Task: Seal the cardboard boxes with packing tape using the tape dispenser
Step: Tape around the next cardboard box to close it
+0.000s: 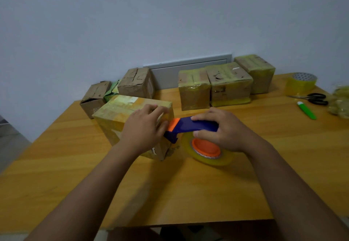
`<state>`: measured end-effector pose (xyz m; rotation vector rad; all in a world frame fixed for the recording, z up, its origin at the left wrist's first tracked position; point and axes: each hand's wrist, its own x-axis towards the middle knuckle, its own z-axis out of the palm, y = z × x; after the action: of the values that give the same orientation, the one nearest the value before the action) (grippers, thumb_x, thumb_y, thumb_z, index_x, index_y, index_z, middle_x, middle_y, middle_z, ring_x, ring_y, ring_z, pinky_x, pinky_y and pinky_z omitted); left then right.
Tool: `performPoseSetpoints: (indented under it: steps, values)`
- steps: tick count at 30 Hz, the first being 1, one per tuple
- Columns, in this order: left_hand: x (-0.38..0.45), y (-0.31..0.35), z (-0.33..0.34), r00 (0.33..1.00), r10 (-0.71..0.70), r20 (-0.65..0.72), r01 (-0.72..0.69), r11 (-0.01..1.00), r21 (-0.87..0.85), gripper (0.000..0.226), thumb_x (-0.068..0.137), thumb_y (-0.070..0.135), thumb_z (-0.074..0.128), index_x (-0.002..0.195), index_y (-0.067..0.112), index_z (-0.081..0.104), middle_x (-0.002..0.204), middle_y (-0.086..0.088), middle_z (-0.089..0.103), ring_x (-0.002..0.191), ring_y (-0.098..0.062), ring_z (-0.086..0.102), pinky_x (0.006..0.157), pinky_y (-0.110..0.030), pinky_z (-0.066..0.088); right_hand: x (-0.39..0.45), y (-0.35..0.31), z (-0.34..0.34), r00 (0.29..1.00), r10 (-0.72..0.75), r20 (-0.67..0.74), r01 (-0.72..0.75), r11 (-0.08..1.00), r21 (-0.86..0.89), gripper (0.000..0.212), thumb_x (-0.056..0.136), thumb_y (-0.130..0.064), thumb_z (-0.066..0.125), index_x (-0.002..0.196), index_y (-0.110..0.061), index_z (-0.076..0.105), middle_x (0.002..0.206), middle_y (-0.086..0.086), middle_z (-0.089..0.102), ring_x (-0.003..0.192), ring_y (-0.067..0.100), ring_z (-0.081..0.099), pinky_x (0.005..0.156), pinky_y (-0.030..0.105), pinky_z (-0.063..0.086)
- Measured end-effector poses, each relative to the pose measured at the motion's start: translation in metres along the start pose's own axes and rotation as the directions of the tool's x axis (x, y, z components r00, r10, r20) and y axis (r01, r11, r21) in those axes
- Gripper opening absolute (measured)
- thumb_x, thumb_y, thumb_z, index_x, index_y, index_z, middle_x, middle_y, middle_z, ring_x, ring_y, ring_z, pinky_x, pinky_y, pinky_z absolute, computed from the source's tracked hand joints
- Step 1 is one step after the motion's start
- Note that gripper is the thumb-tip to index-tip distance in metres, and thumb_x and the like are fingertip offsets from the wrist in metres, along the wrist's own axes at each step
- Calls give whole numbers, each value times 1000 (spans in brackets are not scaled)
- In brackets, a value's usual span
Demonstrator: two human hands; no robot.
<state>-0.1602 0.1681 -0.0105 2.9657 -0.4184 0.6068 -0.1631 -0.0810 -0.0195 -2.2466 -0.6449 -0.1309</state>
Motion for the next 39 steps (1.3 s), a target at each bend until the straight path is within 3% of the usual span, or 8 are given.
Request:
performPoseSetpoints:
  steps: [4,9,18,22,27,31,36,39]
  values:
    - [1,0,2,998,-50,-33,50,999,-10,46,95,44,51,139,34,43,136,4,51,113,-18,54,87,-32,46,14,-17,-8,999,41,26,-41,999,-5,35,83,-41,72,117,-33,67,92,-17,55,84,3,54,67,19,37]
    - [2,2,-1,997,-71,-6,71,997,-25,50,95,45,51,142,30,42,139,4,48,117,-18,51,88,-32,45,27,-26,-17,995,64,76,-63,998,-25,34,83,-44,71,114,-30,70,104,-13,64,90,4,58,67,18,42]
    - [2,3,-5,996,-87,-5,87,995,-52,49,95,46,52,141,32,44,138,6,49,119,-16,50,85,-31,45,35,-26,-22,992,78,101,-77,997,-12,33,81,-44,72,111,-29,72,101,-14,64,92,6,58,73,23,46]
    - [2,2,-6,997,-81,9,82,996,-46,50,94,46,53,141,31,43,137,6,49,118,-15,49,80,-28,43,36,-29,-23,989,26,144,-15,997,-76,36,82,-42,72,116,-31,69,106,-12,63,94,8,59,78,26,50]
    - [4,3,-7,996,-86,21,87,995,-54,52,94,46,54,142,32,42,137,7,48,118,-13,48,79,-27,44,40,-38,-27,984,-4,177,34,986,-164,36,83,-44,70,117,-32,68,101,-17,58,89,4,56,68,19,42]
    - [4,3,-7,996,-89,28,91,994,-57,52,93,47,54,141,33,42,136,8,48,118,-13,48,78,-27,45,41,-45,-30,983,5,183,30,981,-190,36,83,-44,69,117,-32,68,107,-13,61,90,8,57,69,20,45]
    - [4,4,-9,995,-94,34,95,995,-35,55,91,46,56,142,34,40,137,7,47,119,-14,47,80,-28,47,39,-49,-6,956,65,287,87,870,-486,40,84,-47,65,119,-27,66,103,-9,57,89,11,52,72,27,46]
    - [3,3,-9,995,-91,36,92,995,-39,56,91,46,56,143,35,39,138,8,46,119,-13,47,82,-28,46,29,-31,3,978,80,194,-2,928,-373,39,85,-47,65,119,-27,67,92,-15,53,83,7,47,63,21,37]
